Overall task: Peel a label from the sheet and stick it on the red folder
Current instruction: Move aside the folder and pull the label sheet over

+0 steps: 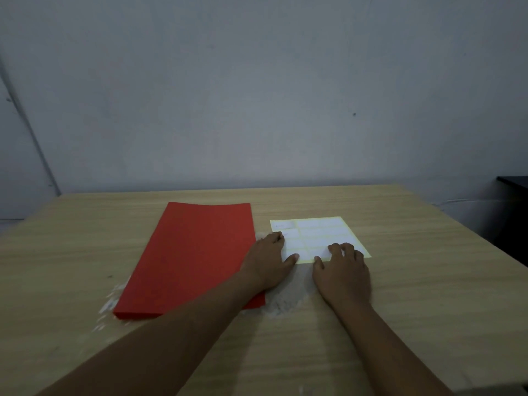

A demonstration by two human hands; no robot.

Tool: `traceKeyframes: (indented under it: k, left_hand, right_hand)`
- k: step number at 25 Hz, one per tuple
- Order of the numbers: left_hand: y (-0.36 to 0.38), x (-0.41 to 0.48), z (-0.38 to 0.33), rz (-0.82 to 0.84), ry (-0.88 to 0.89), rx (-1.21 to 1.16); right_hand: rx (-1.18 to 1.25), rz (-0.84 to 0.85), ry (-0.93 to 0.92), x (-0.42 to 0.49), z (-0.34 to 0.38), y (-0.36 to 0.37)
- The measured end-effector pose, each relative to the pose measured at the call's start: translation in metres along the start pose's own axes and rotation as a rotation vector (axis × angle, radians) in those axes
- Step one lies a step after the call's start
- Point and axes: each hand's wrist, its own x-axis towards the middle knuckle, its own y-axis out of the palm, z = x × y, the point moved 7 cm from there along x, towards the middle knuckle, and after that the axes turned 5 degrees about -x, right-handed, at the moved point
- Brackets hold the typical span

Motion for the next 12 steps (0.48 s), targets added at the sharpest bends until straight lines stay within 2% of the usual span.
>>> traceKeyframes:
  k: [12]
  left_hand:
    - [0.001, -0.019, 0.001, -0.018, -0.01, 0.011]
  right_hand:
    - [0.013, -0.004, 0.002, -0.017, -0.001, -0.004]
